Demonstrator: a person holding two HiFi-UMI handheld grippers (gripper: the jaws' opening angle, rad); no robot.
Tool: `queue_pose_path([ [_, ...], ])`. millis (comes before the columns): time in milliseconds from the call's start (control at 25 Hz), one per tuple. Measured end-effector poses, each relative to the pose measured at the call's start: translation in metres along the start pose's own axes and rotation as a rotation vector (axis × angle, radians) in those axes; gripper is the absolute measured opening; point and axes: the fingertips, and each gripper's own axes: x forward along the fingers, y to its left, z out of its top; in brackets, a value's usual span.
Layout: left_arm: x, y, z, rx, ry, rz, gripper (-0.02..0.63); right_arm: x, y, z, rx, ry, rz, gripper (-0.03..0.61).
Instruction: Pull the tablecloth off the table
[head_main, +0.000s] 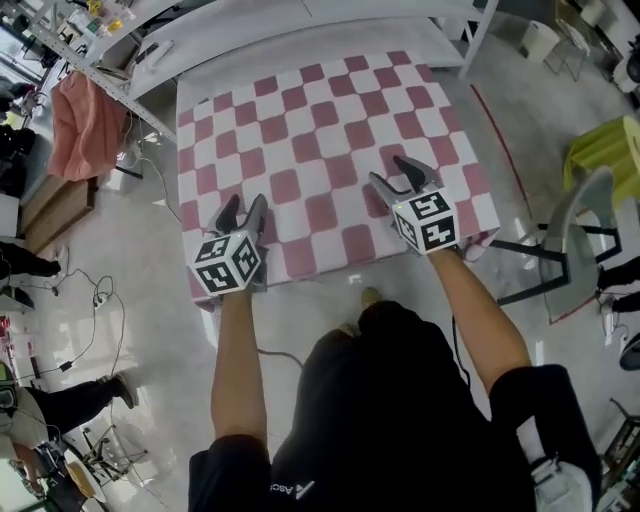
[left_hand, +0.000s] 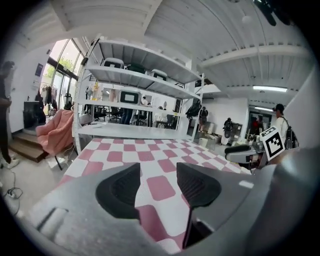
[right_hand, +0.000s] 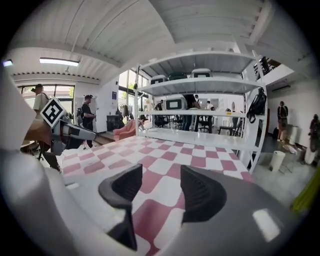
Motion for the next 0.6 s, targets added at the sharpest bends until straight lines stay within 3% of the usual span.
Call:
queue_pose_path([
  [160, 0.001, 0.022, -0.029, 0.016, 0.114, 0.056, 0.245, 0.013, 0.003, -0.029, 0.007, 0.102, -0.009, 0.255],
  [600, 0.032, 0.046, -0.094, -0.001, 0.381, 0.111, 0.284, 0.049, -0.027, -0.081, 0.047, 0.329, -0.055, 0.298],
])
